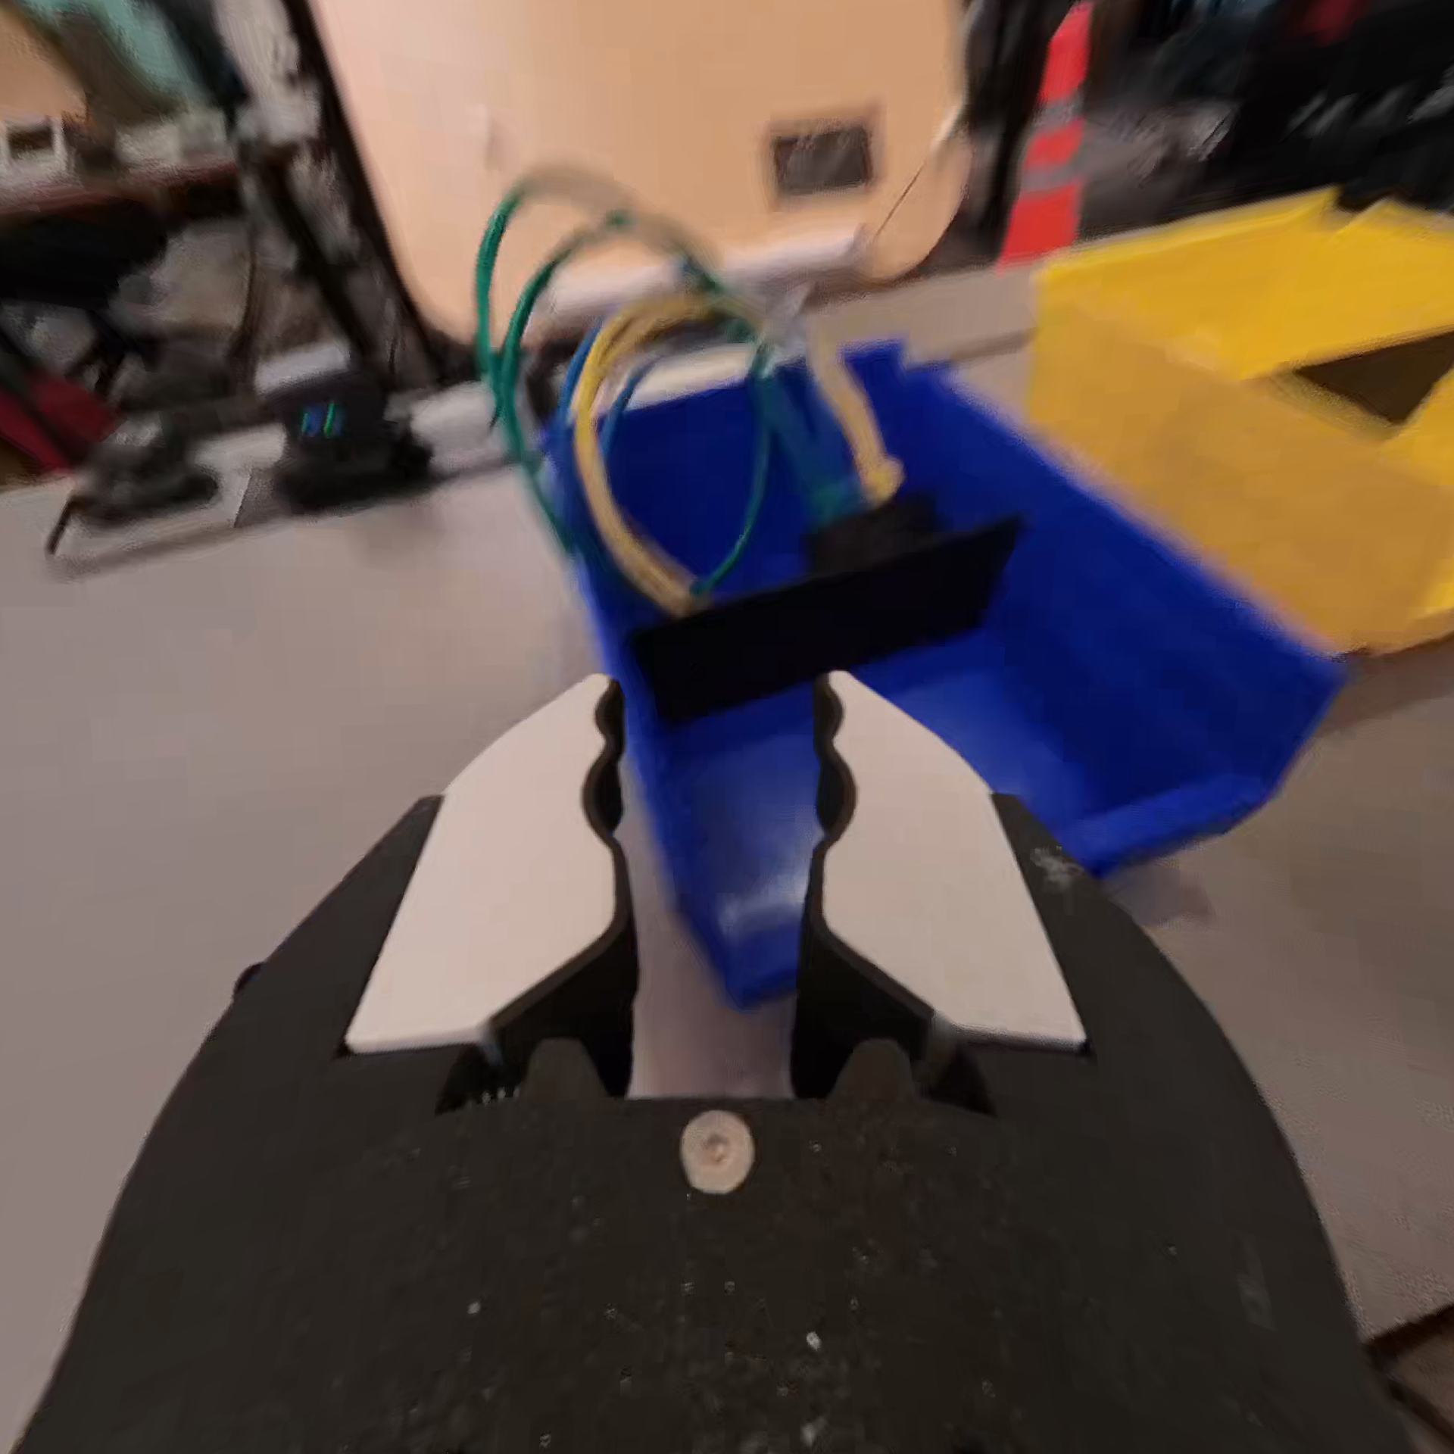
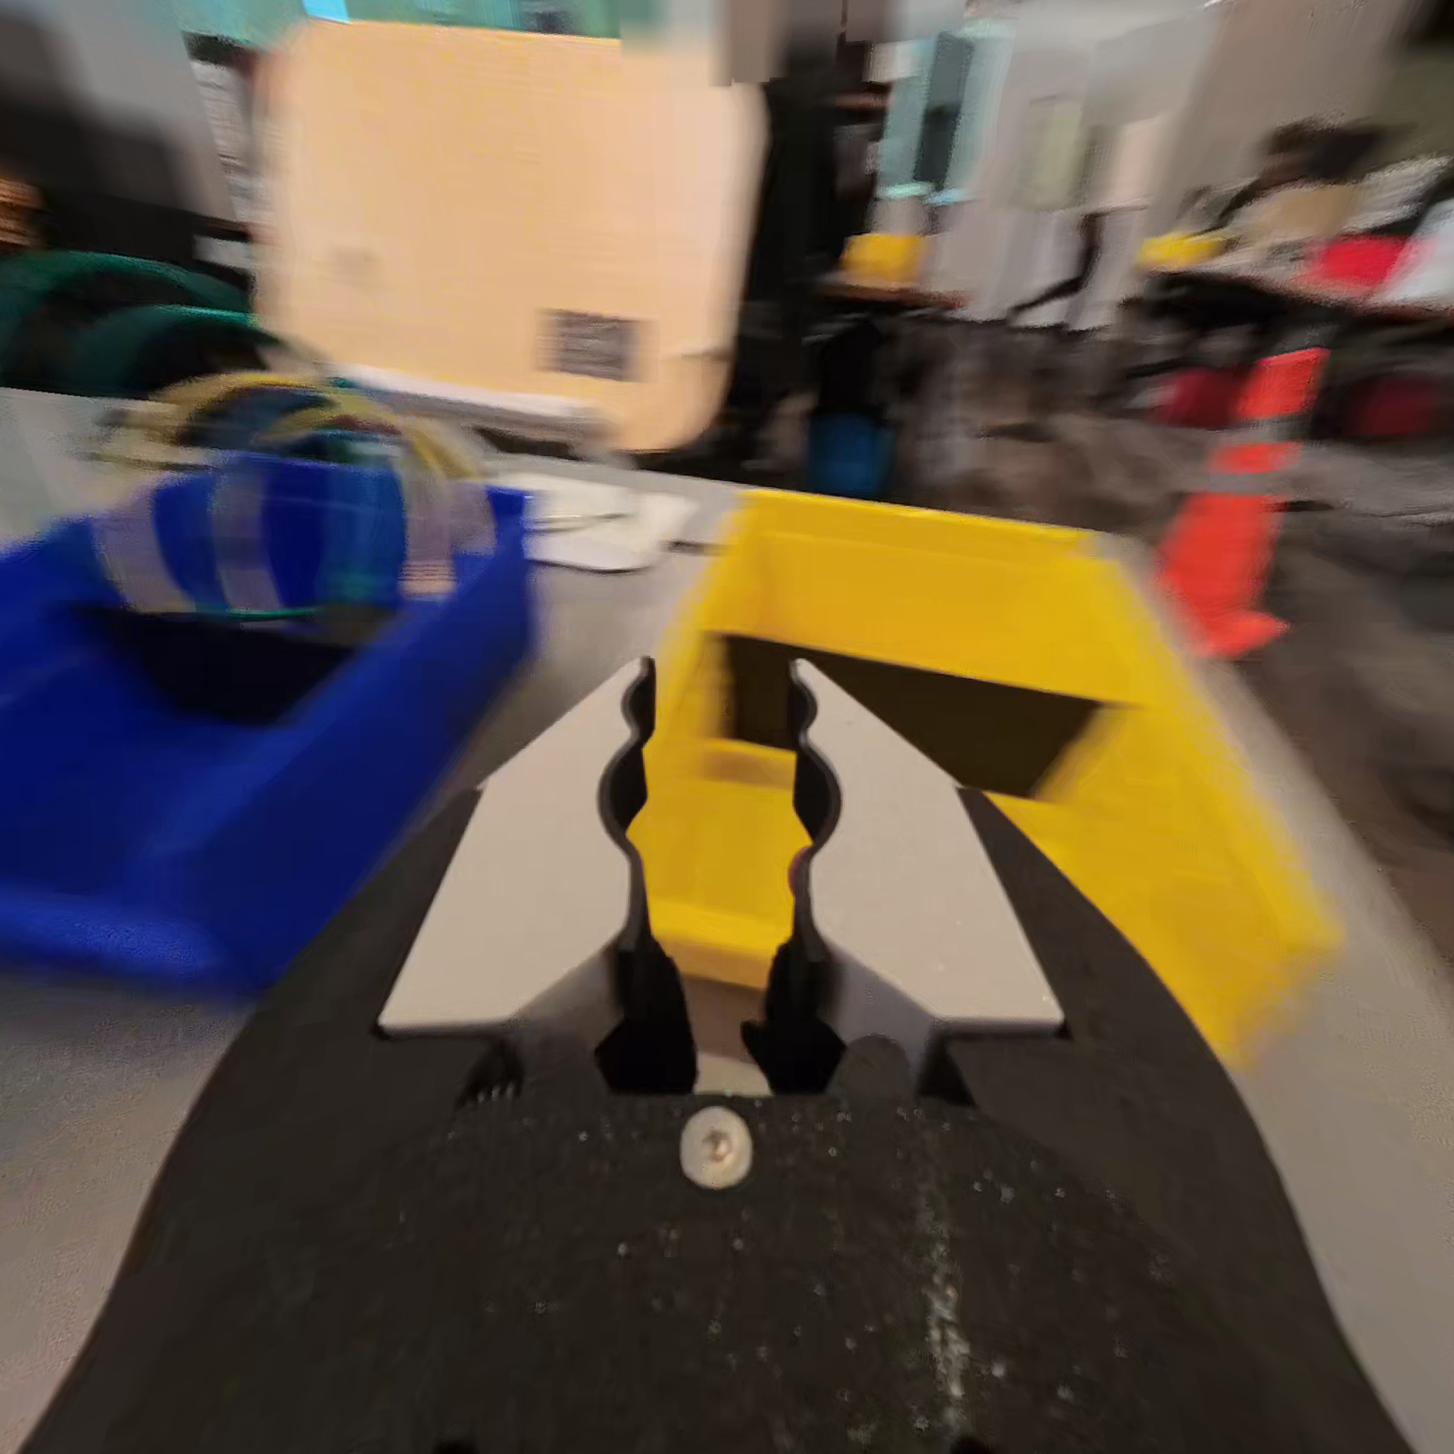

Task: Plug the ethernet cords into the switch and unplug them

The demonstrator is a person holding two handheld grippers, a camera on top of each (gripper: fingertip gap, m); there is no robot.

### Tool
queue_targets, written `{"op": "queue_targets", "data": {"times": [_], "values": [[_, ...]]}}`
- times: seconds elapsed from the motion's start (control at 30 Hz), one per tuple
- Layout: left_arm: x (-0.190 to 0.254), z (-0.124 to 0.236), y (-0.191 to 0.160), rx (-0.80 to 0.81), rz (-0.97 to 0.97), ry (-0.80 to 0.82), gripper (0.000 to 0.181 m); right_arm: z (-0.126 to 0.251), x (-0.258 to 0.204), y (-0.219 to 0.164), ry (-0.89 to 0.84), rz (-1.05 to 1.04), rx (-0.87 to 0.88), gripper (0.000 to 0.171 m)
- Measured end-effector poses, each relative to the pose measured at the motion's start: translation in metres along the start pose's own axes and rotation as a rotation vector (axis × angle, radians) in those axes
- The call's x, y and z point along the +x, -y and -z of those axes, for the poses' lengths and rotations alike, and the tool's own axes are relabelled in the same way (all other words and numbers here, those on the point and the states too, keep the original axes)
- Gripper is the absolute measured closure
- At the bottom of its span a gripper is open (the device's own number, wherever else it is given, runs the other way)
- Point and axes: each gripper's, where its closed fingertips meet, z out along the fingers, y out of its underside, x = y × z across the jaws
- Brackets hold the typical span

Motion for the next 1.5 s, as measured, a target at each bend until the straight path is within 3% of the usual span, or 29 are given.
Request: {"op": "queue_targets", "data": {"times": [0.07,0.13,0.23,0.33,0.5,0.7,0.83,0.93,1.23,1.37,1.5], "values": [[-0.005,-0.004,-0.027,-0.073,0.073,-0.038,0.119,-0.008,-0.091,-0.011,0.261,-0.124,-0.043,0.129],[-0.008,-0.013,-0.044,-0.106,0.126,-0.045,0.119,-0.022,-0.129,-0.032,0.255,-0.178,-0.106,0.125],[-0.012,-0.032,-0.065,-0.159,0.186,-0.044,0.133,-0.041,-0.153,-0.064,0.190,-0.240,-0.212,0.128],[-0.003,-0.041,-0.070,-0.158,0.205,-0.114,0.167,-0.050,-0.157,-0.081,0.092,-0.166,-0.264,0.160],[-0.024,-0.040,-0.067,-0.130,0.075,-0.047,0.173,-0.060,-0.168,-0.071,-0.010,-0.127,-0.269,0.166],[-0.144,-0.035,-0.057,-0.069,0.041,0.070,0.176,-0.114,-0.268,-0.039,0.031,-0.068,-0.186,0.166],[-0.233,-0.018,-0.068,-0.072,0.101,0.138,0.177,-0.145,-0.357,-0.033,0.089,-0.054,-0.191,0.166],[-0.272,-0.012,-0.082,-0.093,0.118,0.156,0.178,-0.159,-0.398,-0.038,0.099,-0.041,-0.217,0.166],[-0.294,-0.023,-0.098,-0.120,0.262,0.104,0.177,-0.165,-0.426,-0.048,0.308,-0.153,-0.280,0.148],[-0.306,-0.008,-0.086,-0.032,0.291,0.203,0.166,-0.128,-0.431,-0.045,0.573,-0.172,-0.319,0.133],[-0.307,0.028,-0.065,0.099,0.387,0.253,0.149,-0.075,-0.375,-0.035,0.674,-0.111,-0.197,0.122]]}}
